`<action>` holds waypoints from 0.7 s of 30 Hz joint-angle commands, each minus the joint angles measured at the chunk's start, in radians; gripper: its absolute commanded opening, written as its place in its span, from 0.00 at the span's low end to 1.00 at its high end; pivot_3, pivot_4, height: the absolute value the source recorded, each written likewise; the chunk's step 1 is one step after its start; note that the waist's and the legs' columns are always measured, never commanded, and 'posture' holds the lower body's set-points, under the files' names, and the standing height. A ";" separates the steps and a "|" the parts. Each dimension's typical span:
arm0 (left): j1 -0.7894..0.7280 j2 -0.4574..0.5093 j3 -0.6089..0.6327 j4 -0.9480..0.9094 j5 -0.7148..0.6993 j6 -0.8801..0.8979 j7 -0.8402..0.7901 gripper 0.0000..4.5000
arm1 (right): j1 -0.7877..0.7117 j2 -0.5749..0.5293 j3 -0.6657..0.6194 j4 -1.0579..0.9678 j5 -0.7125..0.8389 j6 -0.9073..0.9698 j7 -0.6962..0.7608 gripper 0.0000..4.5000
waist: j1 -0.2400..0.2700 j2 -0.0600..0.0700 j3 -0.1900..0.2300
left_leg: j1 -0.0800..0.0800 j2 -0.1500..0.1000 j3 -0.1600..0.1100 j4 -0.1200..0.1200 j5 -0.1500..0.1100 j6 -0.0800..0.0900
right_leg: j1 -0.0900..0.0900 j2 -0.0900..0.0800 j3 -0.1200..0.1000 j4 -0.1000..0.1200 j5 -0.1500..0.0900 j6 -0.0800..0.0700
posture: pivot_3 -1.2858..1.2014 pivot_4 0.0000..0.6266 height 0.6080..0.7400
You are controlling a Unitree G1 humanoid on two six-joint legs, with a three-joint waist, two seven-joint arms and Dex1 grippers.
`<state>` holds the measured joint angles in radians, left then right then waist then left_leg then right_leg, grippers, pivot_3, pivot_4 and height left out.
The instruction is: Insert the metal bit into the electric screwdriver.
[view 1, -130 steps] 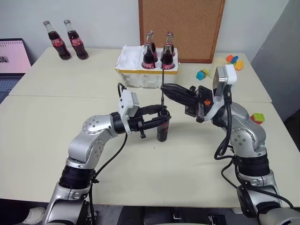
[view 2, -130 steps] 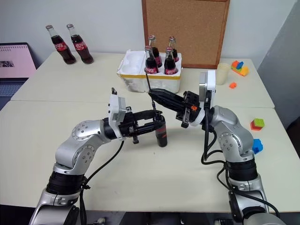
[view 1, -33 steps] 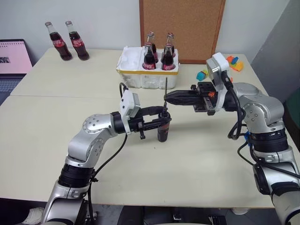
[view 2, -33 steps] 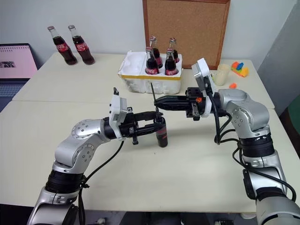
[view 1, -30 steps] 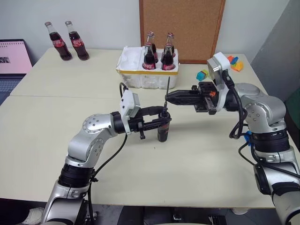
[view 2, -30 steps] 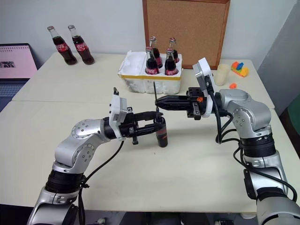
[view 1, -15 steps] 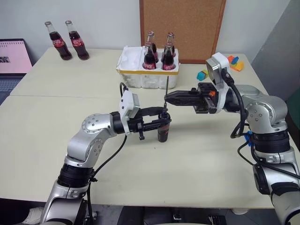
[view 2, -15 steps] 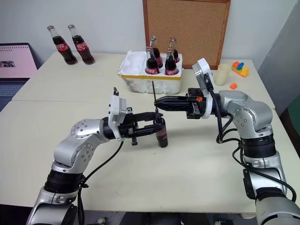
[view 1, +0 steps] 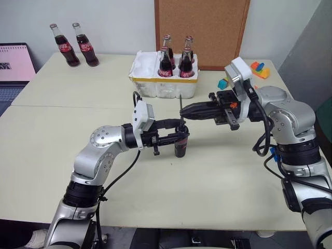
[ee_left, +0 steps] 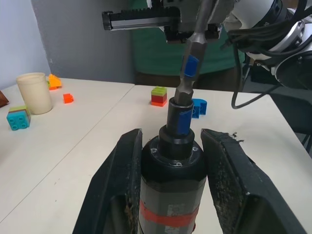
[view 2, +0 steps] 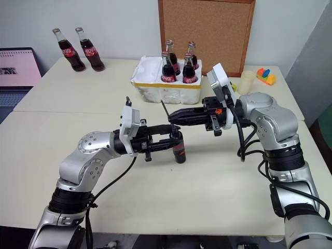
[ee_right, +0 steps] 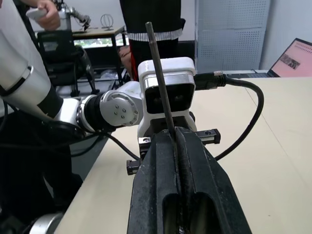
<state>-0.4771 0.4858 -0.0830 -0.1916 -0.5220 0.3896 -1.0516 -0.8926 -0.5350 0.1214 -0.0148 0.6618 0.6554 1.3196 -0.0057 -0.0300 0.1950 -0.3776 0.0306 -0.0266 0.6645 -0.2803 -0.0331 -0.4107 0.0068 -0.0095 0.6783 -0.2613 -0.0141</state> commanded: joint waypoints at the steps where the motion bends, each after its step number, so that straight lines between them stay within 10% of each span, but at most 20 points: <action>1: -0.002 0.007 -0.003 0.004 -0.002 0.012 -0.004 0.34 | -0.016 -0.005 0.041 0.013 -0.013 0.008 0.060 0.00 | 0.000 0.000 0.000 | 0.000 0.000 0.000 0.000 0.000 0.000 | 0.000 0.000 0.000 0.000 0.000 0.000 | 0.52 0.24 1.00; 21: -0.005 0.006 -0.004 0.008 -0.009 0.010 -0.018 0.34 | -0.003 0.020 -0.103 -0.048 0.082 0.063 -0.045 0.00 | 0.000 0.000 0.000 | -0.001 0.000 0.000 0.000 0.000 0.000 | 0.000 0.000 0.000 0.000 0.000 -0.001 | 0.52 0.24 1.00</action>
<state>-0.4799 0.4865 -0.0782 -0.1857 -0.5260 0.3885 -1.0584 -0.8904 -0.5103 0.0587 -0.0135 0.7180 0.7310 1.2856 -0.0055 -0.0300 0.1951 -0.3783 0.0306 -0.0269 0.6644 -0.2803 -0.0331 -0.4112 0.0065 -0.0099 0.6784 -0.2610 -0.0147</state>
